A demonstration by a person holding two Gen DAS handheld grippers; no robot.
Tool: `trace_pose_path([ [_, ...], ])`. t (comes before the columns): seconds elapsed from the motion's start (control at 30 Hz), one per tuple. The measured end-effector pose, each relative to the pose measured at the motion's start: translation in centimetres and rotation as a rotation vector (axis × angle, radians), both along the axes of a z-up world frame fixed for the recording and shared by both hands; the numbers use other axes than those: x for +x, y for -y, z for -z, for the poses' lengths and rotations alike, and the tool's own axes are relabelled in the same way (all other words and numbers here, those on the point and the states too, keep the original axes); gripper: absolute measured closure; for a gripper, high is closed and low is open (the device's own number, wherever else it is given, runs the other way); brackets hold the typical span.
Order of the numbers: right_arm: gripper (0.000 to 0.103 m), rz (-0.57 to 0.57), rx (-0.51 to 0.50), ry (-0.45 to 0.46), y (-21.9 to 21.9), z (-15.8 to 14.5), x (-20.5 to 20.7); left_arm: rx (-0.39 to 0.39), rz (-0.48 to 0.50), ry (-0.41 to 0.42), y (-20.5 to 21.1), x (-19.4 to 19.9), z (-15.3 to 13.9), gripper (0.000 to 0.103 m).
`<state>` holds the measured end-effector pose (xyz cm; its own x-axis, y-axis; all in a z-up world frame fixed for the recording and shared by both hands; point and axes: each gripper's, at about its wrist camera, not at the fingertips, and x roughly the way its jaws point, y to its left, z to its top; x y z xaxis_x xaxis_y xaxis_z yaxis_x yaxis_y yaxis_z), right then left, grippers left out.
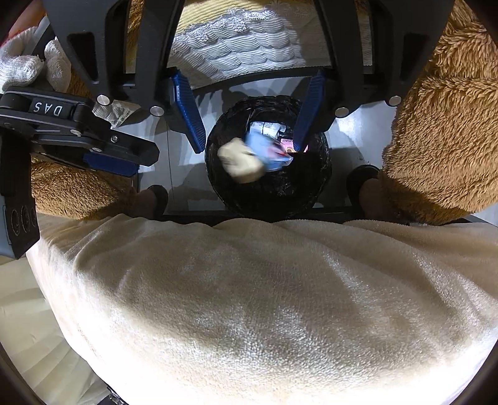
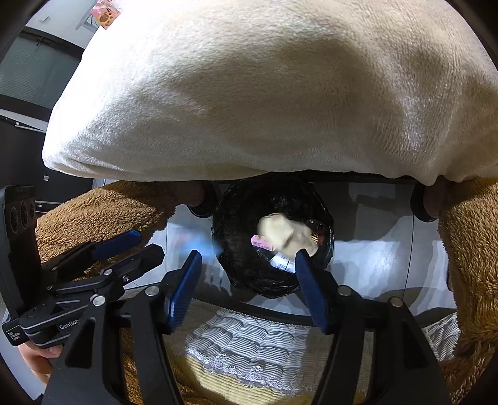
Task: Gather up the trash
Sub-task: 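Open both tools to drop the carton and paper bag into the bin, then raise both open tools back over the bed toward the remaining trash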
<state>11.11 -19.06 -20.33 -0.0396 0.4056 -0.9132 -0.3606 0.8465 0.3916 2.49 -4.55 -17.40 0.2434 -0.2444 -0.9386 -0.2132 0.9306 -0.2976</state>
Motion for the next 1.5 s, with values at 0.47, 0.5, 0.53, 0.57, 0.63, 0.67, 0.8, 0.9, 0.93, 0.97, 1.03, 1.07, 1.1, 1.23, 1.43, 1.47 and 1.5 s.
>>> trace_pose_path([
  [0.47,0.04,-0.007,0.007,0.032,-0.1,-0.8,-0.2,-0.006,-0.014,0.028,-0.5,-0.1,-0.9,0.047],
  [0.5,0.04,-0.007,0.009,0.037,-0.1,-1.0,-0.3,-0.006,-0.015,0.032,-0.5,-0.1,-1.0,0.047],
  [0.53,0.04,-0.007,0.015,0.04,-0.1,-1.1,-0.3,-0.006,-0.015,0.036,-0.5,-0.1,-1.1,0.047],
  [0.57,0.04,-0.006,0.021,0.044,-0.1,-1.2,-0.3,-0.005,-0.016,0.043,-0.5,-0.1,-1.1,0.047],
  [0.63,0.04,-0.007,0.033,0.055,0.0,-1.5,-0.3,0.003,-0.018,0.064,-0.6,-0.3,-1.6,0.047],
  [0.67,0.04,-0.007,0.04,0.06,0.1,-1.7,-0.3,0.002,-0.019,0.077,-0.6,-0.4,-1.9,0.047],
  [0.8,0.04,-0.005,0.086,0.088,0.6,-2.6,-0.2,0.012,-0.016,0.142,-0.6,-0.8,-3.2,0.047],
  [0.9,0.04,-0.011,0.128,0.114,0.8,-3.5,-0.2,0.001,-0.014,0.208,-0.7,-1.2,-4.5,0.047],
  [0.93,0.04,-0.013,0.143,0.125,0.9,-3.8,-0.2,0.002,-0.012,0.23,-0.9,-1.4,-4.8,0.047],
  [0.97,0.04,-0.015,0.158,0.138,1.0,-4.2,-0.2,0.004,-0.012,0.253,-0.9,-1.5,-5.2,0.047],
  [1.03,0.04,-0.026,0.181,0.173,1.0,-5.1,-0.2,0.006,-0.016,0.301,-1.3,-1.7,-6.2,0.047],
  [1.07,0.04,-0.031,0.193,0.201,1.1,-5.8,-0.2,0.004,-0.02,0.321,-1.6,-1.8,-6.6,0.047],
  [1.1,0.04,-0.037,0.206,0.228,1.1,-6.4,-0.3,-0.002,-0.024,0.343,-1.9,-1.8,-7.0,0.047],
  [1.23,0.04,-0.066,0.245,0.343,1.1,-8.9,-0.3,-0.004,-0.039,0.42,-2.9,-1.9,-8.9,0.047],
  [1.43,0.039,-0.107,0.287,0.449,0.3,-12.0,1.2,0.013,-0.037,0.517,-4.6,-1.4,-11.8,0.047],
  [1.47,0.039,-0.113,0.292,0.468,0.1,-12.5,1.5,0.017,-0.039,0.531,-4.9,-1.3,-12.2,0.047],
  [1.5,0.039,-0.12,0.3,0.482,-0.1,-13.1,1.7,0.019,-0.039,0.542,-5.3,-1.1,-12.7,0.047],
])
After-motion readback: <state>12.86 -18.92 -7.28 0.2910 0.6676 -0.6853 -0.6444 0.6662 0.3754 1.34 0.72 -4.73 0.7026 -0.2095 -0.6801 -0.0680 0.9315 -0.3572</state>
